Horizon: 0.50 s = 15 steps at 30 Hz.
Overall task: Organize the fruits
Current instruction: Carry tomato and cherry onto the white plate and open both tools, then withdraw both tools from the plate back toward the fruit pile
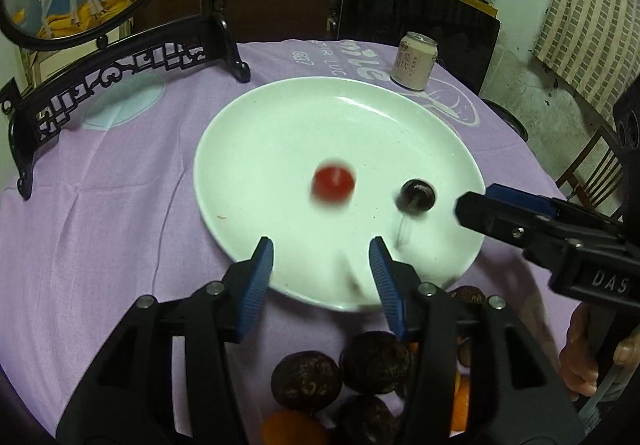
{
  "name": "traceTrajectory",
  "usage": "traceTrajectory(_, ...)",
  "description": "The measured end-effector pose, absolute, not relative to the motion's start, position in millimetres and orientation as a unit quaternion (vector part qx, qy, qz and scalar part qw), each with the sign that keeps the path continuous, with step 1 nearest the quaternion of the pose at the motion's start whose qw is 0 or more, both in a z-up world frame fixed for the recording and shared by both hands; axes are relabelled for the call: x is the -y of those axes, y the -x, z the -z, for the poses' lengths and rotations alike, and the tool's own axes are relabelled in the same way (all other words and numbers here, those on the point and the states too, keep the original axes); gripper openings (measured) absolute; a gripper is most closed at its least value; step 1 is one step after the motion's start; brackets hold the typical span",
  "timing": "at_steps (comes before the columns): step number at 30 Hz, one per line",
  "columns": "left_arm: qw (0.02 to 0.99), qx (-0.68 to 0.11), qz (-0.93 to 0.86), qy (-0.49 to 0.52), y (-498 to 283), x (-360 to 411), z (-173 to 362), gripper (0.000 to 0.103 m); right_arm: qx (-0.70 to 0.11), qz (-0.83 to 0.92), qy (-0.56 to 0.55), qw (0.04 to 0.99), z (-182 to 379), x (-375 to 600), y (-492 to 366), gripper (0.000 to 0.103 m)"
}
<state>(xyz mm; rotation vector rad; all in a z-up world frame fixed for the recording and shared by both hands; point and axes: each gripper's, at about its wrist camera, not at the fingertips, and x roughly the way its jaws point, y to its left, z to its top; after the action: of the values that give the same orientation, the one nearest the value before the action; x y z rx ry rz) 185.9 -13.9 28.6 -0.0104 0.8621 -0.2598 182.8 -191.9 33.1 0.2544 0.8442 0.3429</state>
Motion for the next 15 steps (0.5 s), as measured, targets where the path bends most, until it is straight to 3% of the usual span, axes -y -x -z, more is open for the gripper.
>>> traceTrajectory(9,0.907,-0.41,0.091,0.022,-146,-24,-33,0.052,-0.39,-0.164,-0.122,0.898,-37,203,-144,0.066)
traceTrajectory(15,0.913,-0.402,0.064,0.011,-103,-47,-28,0.06,-0.401,-0.16,-0.128,0.893,-23,214,-118,0.066)
